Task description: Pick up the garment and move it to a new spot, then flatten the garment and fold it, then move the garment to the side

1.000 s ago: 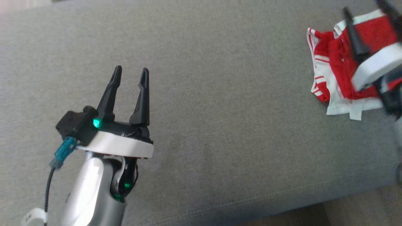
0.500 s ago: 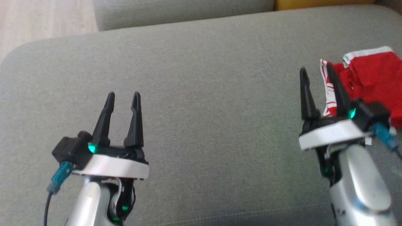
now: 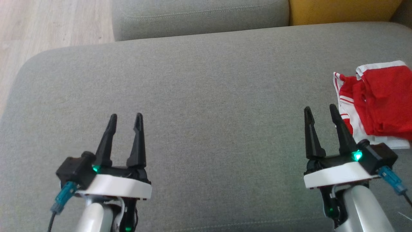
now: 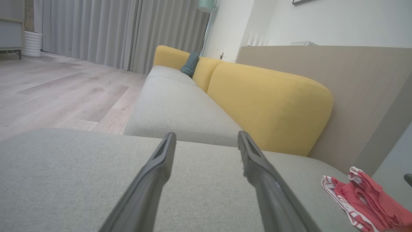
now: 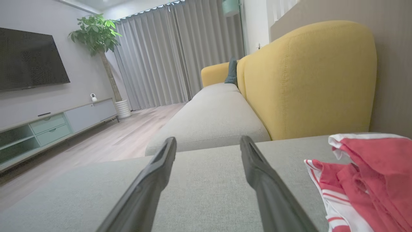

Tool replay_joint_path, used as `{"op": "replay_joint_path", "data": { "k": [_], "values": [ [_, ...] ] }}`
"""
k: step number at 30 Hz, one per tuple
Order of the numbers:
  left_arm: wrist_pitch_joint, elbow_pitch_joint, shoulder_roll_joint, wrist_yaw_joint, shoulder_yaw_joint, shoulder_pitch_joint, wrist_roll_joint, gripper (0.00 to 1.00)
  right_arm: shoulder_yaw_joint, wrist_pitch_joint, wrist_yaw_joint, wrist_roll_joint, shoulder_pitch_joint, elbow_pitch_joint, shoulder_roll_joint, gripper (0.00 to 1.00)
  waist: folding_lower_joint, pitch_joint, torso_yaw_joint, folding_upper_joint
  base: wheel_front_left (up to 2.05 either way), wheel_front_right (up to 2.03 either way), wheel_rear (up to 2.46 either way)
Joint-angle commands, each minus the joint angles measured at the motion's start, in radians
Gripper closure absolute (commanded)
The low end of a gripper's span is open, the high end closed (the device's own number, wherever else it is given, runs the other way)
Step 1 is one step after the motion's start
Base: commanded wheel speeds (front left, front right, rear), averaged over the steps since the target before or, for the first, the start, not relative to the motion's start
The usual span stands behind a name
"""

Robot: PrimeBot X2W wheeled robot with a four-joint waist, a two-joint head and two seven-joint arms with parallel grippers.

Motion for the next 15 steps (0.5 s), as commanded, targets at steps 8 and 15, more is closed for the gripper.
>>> {"op": "replay_joint_path", "data": {
  "k": [8,15],
  "values": [
    [-0.005,-0.082,0.006,0.003,0.063,-0.024,0.003,0.0,0.015,-0.011,-0.001,0.005,-0.024,-0.069,0.002,0.0,0.0001,0.0,-0.005,-0.0001,0.0,0.0,0.0],
    [-0.005,-0.089,0.006,-0.002,0.061,-0.014,-0.002,0.0,0.011,-0.011,-0.001,0.01,-0.017,-0.08,0.002,0.0,0.0001,0.0,-0.004,-0.0001,0.0,0.0,0.0]
  ]
}}
